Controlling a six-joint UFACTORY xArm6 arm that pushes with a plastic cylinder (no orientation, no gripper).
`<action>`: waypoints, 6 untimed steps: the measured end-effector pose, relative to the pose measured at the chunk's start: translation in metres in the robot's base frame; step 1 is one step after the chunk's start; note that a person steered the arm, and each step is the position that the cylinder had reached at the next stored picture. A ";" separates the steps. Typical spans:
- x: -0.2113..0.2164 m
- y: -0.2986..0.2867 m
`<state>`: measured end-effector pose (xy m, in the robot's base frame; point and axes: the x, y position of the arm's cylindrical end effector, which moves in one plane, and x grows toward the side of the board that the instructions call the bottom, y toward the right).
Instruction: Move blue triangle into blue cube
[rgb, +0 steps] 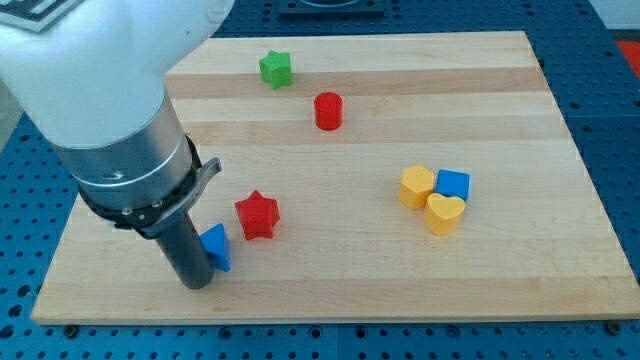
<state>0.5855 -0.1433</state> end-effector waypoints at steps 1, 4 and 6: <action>-0.002 -0.030; -0.029 0.012; -0.029 0.044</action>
<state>0.5566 -0.0993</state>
